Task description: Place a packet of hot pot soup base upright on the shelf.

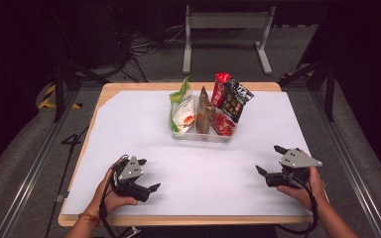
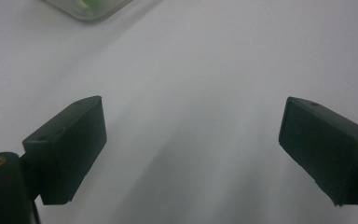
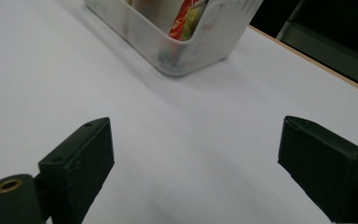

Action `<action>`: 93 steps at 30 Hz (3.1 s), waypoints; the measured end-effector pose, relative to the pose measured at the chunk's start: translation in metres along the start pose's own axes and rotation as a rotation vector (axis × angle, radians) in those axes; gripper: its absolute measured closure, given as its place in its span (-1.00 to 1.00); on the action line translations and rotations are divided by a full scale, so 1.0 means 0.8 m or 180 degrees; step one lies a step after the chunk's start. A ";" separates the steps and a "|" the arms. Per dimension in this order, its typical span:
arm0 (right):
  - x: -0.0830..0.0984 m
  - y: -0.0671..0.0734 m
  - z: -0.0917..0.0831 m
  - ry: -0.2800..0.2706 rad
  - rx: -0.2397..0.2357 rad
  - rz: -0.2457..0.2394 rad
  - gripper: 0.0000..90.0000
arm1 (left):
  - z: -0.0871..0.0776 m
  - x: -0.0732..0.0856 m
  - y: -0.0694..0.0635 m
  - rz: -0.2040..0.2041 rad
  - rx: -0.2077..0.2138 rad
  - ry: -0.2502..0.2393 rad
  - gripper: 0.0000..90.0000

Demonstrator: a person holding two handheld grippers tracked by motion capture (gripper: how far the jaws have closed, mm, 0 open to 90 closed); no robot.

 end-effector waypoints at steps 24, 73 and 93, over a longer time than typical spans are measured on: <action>0.048 0.009 -0.046 0.0004 0.0057 0.0164 -0.75 | 0.000 -0.001 0.000 0.0052 -0.0034 0.0000 -0.84; 0.066 0.015 -0.058 -0.0002 0.0147 0.0296 -0.79 | -0.001 0.001 0.002 0.0041 -0.0052 0.0006 -0.84; 0.058 0.019 -0.050 0.0010 0.0133 0.0300 -0.78 | -0.008 0.001 0.009 -0.0040 -0.0132 -0.0035 -0.84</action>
Point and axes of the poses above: each handheld gripper's, and its own axes: z roughly forward along the jaws, x roughly out of its underside, y roughly to its left, the point moved 8 cm from there along z, roughly forward along the jaws, and after that the axes turned 14 degrees about -z, right-handed, at the moved point
